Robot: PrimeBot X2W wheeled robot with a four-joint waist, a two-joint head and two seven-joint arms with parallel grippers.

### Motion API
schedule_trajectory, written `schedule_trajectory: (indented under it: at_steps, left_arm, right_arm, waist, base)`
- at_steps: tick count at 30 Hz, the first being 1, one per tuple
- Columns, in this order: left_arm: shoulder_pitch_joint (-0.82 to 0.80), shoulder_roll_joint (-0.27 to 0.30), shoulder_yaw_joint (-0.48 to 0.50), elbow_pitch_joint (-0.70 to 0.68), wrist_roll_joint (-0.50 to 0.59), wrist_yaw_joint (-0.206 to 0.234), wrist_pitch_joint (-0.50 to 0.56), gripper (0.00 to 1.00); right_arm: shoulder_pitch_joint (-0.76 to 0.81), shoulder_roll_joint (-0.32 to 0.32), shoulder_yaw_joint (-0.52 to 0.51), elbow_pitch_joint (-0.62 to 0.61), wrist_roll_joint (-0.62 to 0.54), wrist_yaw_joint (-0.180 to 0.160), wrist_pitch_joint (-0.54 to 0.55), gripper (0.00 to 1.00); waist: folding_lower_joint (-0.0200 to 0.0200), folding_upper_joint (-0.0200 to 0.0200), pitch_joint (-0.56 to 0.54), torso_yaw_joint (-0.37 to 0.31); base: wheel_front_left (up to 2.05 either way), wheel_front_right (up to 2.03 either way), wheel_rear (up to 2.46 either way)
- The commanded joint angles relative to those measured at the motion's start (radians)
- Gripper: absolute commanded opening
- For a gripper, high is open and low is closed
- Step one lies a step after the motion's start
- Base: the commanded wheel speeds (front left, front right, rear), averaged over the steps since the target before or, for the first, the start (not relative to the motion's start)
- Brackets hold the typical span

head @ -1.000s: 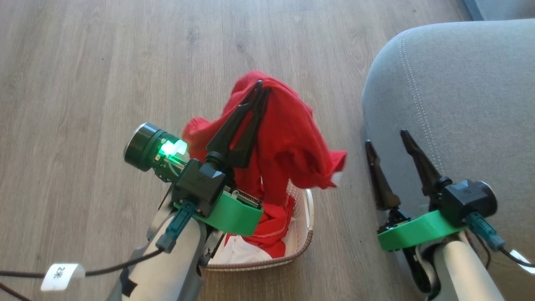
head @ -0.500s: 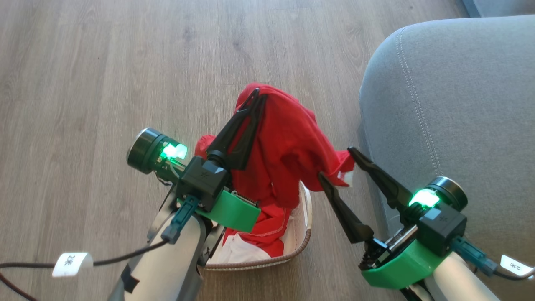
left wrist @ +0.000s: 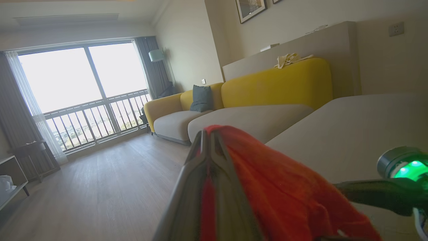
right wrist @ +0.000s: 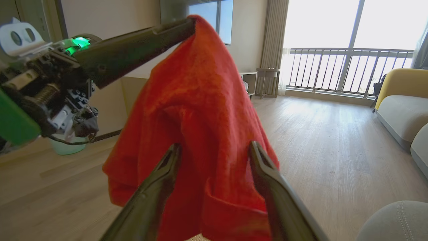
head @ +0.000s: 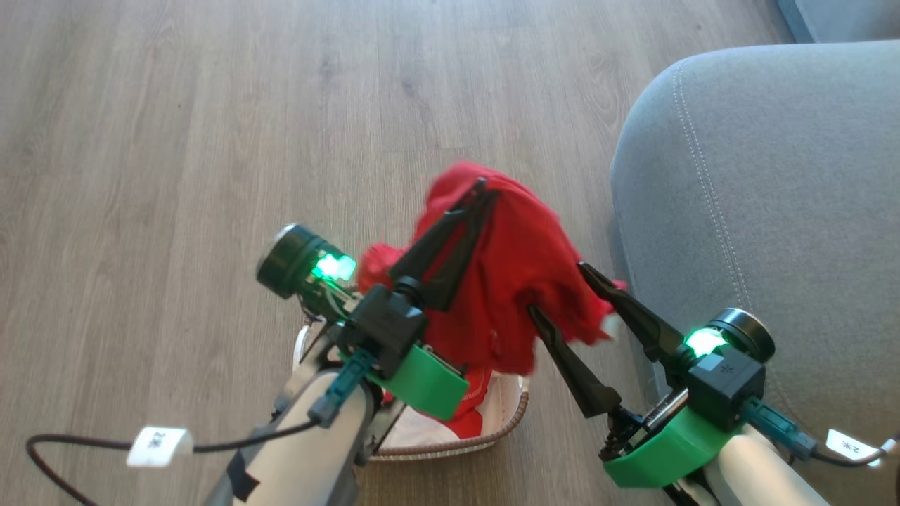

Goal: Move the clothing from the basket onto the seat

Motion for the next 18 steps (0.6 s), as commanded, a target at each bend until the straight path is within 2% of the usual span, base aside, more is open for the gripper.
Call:
schedule_trajectory:
  at_steps: [1,8,18]
  left_arm:
    - [-0.029,0.004,0.025,-0.037,0.010,-0.003,-0.005,0.00]
    - [-0.028,0.003,-0.039,-0.038,0.007,-0.017,-0.005,0.00]
    - [-0.051,0.001,-0.134,-0.043,-0.001,-0.028,-0.005,0.00]
  right_arm:
    - [-0.040,-0.011,0.010,-0.024,-0.007,0.000,0.001,1.00]
    - [-0.065,-0.020,0.027,0.034,-0.052,0.000,0.001,1.00]
    - [-0.127,0.023,0.057,0.136,-0.093,0.000,0.001,1.00]
  waist:
    - [0.0000,0.0000,-0.003,0.002]
    - [0.0000,0.0000,-0.009,0.008]
    - [0.0000,0.0000,0.001,0.019]
  base:
    - [0.00,0.00,0.00]
    - [0.00,0.00,0.00]
    - [0.00,0.00,0.00]
